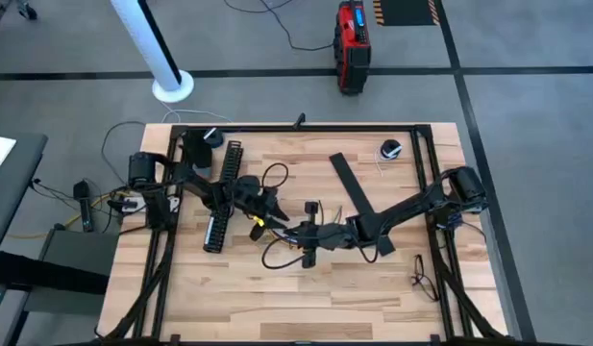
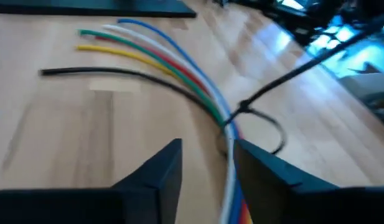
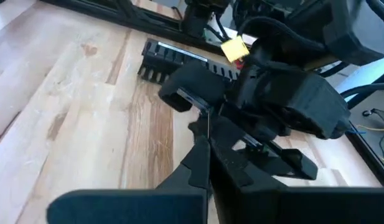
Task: Ziptie cables
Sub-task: Wrap the black zip tie on the cable
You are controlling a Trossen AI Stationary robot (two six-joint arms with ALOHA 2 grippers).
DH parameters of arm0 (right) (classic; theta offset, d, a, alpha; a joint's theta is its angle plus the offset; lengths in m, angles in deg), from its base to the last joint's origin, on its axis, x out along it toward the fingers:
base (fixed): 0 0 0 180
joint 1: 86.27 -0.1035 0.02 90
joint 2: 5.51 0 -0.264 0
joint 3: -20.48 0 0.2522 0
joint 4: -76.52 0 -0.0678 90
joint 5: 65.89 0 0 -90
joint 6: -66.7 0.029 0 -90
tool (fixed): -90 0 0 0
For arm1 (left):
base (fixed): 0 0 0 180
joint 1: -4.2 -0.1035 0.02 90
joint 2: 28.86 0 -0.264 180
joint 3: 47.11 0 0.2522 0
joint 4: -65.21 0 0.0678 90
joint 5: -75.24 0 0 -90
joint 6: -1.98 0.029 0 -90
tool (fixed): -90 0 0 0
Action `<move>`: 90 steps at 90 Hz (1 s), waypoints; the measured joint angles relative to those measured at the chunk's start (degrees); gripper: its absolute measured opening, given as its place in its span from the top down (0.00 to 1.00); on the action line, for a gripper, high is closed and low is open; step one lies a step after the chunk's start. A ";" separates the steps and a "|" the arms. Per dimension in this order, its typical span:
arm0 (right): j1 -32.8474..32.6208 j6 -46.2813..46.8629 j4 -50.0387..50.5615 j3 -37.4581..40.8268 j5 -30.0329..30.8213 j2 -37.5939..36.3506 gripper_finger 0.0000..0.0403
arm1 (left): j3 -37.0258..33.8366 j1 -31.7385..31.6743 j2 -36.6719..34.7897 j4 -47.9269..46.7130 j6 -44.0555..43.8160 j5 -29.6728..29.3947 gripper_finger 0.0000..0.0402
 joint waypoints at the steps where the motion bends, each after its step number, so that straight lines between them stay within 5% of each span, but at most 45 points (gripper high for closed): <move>1: 0.04 0.00 0.00 0.00 -0.01 0.00 1.00 | 0.01 0.23 0.00 0.28 -0.10 0.05 0.63; 33: 0.76 0.02 0.00 0.00 -1.14 0.00 1.00 | 0.02 3.22 0.02 5.43 0.78 -6.47 0.63; 64: 1.18 0.00 -0.39 0.00 -1.49 0.00 1.00 | 3.02 3.10 0.02 3.91 0.85 -6.84 0.63; 90: 1.18 -0.09 -0.68 0.00 -1.62 -0.02 1.00 | 4.33 3.62 0.02 0.27 3.98 -7.92 0.90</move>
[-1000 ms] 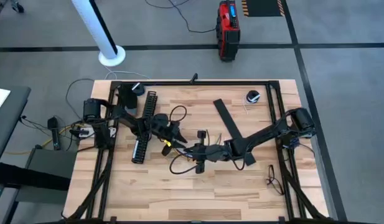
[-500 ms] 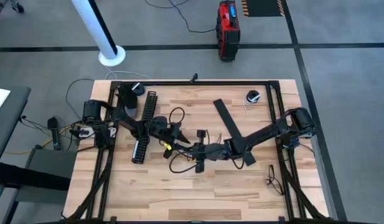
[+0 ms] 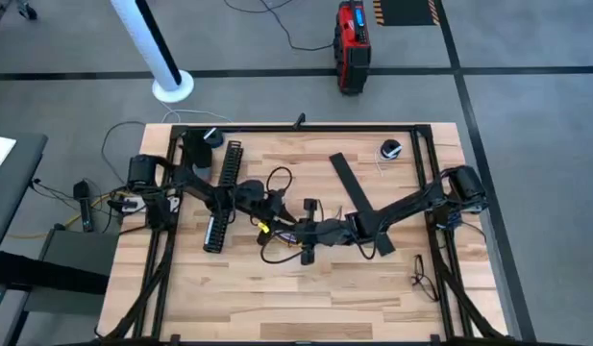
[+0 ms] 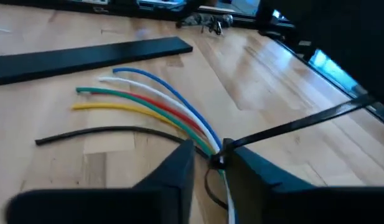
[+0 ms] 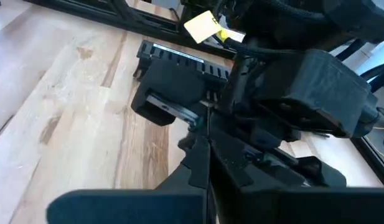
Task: Ziptie cables
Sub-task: Wrap the black zip tie on the cable
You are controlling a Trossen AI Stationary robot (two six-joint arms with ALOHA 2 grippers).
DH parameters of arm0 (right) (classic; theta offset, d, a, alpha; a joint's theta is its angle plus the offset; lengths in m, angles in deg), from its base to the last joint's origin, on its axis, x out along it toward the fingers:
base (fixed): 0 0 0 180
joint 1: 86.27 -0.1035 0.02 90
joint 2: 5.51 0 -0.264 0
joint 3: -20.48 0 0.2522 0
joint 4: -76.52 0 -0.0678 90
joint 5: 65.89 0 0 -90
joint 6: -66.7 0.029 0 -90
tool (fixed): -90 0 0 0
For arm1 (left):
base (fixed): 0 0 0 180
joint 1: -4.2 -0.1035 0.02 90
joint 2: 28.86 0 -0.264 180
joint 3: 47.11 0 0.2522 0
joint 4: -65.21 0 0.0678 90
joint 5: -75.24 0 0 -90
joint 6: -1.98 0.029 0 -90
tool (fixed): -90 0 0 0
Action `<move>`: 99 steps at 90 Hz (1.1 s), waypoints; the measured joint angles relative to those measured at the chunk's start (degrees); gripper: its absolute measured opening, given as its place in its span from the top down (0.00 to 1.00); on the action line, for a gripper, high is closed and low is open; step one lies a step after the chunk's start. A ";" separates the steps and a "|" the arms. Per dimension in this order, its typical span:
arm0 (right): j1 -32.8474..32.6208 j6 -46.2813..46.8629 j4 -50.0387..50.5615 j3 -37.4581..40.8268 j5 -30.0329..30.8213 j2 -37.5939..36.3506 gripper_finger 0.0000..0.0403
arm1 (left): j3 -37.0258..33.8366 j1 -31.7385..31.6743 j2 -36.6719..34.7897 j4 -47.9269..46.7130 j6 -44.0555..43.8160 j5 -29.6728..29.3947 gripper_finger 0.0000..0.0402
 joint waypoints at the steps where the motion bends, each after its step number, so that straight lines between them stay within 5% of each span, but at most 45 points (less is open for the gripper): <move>1: 0.00 -0.02 0.00 0.00 0.00 0.00 1.00 | 0.00 0.00 0.00 0.01 0.02 0.01 0.92; 62: -0.05 -2.37 -0.42 -2.64 0.00 0.02 1.00 | 0.31 -0.17 14.28 12.78 -7.03 2.49 1.00; 99: -0.49 -2.85 1.87 -5.83 0.03 0.02 1.00 | 0.37 -0.02 15.30 14.52 -8.64 4.43 1.00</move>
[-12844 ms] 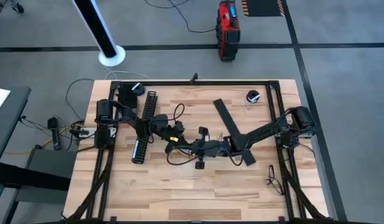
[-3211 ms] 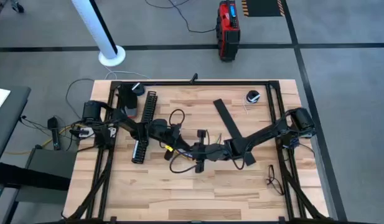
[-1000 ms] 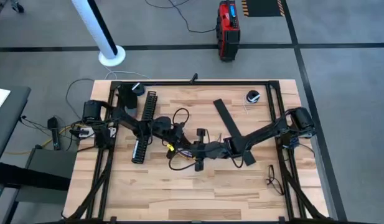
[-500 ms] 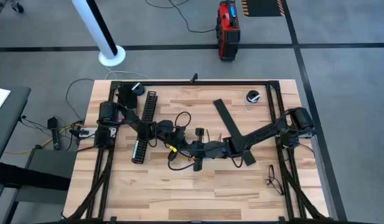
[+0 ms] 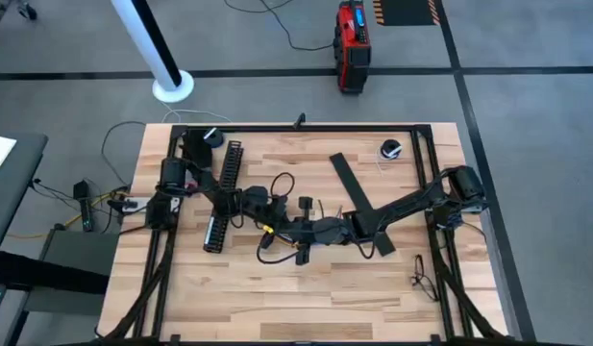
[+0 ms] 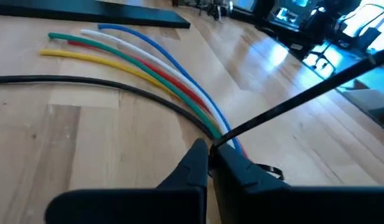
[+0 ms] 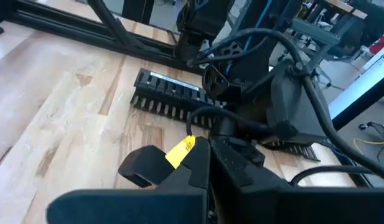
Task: Ziptie cables
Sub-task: Wrap the black zip tie on the cable
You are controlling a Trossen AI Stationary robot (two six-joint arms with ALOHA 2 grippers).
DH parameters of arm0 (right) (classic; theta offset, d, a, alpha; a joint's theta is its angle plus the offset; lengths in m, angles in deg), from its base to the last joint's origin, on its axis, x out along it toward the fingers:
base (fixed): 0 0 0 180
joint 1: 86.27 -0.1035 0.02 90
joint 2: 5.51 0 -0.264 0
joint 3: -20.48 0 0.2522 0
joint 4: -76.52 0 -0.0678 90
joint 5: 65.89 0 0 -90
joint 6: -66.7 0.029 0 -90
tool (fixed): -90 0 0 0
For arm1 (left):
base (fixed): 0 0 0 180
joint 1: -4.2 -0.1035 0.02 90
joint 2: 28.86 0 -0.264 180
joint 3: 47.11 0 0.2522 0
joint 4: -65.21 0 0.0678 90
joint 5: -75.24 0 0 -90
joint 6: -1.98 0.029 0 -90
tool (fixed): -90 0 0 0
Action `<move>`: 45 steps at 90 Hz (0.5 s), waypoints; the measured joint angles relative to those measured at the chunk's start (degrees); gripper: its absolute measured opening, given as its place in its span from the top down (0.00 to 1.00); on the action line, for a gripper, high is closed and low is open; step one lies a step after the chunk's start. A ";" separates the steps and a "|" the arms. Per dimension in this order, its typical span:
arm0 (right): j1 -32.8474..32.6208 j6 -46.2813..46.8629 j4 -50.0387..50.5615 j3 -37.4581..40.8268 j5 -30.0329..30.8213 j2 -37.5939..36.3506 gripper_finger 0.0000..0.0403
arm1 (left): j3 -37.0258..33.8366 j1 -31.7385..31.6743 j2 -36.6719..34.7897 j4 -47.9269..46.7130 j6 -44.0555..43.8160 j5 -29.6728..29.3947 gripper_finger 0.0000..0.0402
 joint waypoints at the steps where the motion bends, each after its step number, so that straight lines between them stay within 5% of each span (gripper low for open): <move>1: -0.05 -0.14 0.02 -0.10 0.01 0.00 1.00 | 0.00 0.03 0.00 0.00 -0.03 0.08 1.00; 27: -0.87 -2.01 4.37 -3.58 0.99 -0.22 1.00 | -0.04 0.83 0.07 0.58 -1.13 0.06 1.00; 45: -0.85 1.02 19.07 -8.76 1.30 -0.20 1.00 | -0.13 0.83 0.16 1.97 -1.95 0.10 0.99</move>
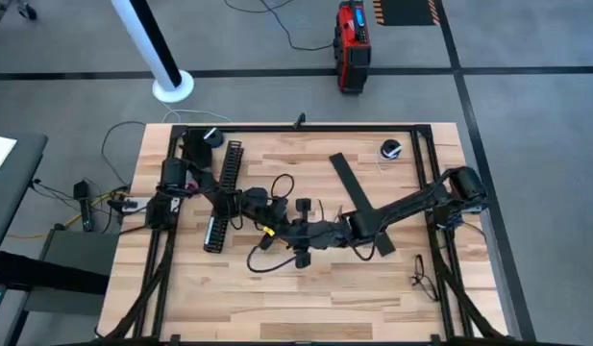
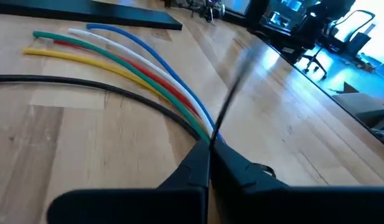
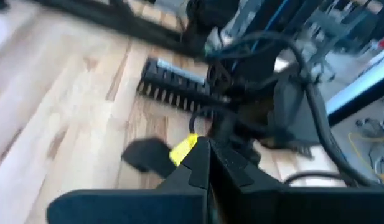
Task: Ziptie cables
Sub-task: Wrap the black zip tie on the cable
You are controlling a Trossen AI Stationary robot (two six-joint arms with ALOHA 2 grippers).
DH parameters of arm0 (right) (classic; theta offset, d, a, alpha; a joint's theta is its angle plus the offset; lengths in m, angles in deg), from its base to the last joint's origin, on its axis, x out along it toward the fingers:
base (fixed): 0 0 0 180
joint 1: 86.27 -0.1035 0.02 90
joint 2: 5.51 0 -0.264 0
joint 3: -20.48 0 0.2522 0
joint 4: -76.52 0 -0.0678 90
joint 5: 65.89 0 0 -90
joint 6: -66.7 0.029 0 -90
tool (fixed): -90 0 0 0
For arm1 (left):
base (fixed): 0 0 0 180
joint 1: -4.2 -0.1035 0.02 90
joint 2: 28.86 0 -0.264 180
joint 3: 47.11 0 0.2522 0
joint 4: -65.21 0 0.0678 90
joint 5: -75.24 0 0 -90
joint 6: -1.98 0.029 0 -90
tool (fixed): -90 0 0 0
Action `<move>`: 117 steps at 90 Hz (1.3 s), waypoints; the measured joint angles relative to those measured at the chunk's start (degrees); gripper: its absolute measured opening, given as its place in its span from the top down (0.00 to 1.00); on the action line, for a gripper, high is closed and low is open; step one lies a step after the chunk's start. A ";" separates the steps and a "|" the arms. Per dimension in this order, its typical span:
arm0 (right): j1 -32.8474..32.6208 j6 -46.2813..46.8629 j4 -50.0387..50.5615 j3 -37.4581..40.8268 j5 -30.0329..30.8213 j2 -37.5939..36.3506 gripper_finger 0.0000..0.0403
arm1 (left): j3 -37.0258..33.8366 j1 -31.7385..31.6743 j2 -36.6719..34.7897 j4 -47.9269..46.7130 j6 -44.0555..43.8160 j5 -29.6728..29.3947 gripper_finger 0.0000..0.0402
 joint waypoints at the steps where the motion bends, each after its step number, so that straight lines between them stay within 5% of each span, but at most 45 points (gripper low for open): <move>1: 0.00 0.19 0.74 -0.31 0.03 0.00 1.00 | 0.00 -0.01 0.01 0.09 -0.05 0.00 0.99; 28: -0.42 16.78 30.80 -7.91 -4.45 0.02 0.90 | -0.04 -0.06 0.05 1.26 -1.21 0.45 1.00; 39: -1.64 21.01 33.39 -6.87 -5.74 0.09 0.84 | -0.04 -0.06 0.05 1.42 -1.55 0.96 1.00; 75: 1.33 25.65 2.03 13.20 -5.42 0.15 0.81 | -0.04 -0.22 0.05 2.19 -2.86 0.96 1.00; 94: 2.31 27.97 -9.58 17.91 -1.11 0.15 0.81 | -0.04 -0.39 0.05 2.25 -2.88 0.96 1.00; 117: 6.12 31.14 -18.42 20.89 -3.84 0.18 0.81 | -0.04 -0.65 0.01 2.28 -3.10 0.96 1.00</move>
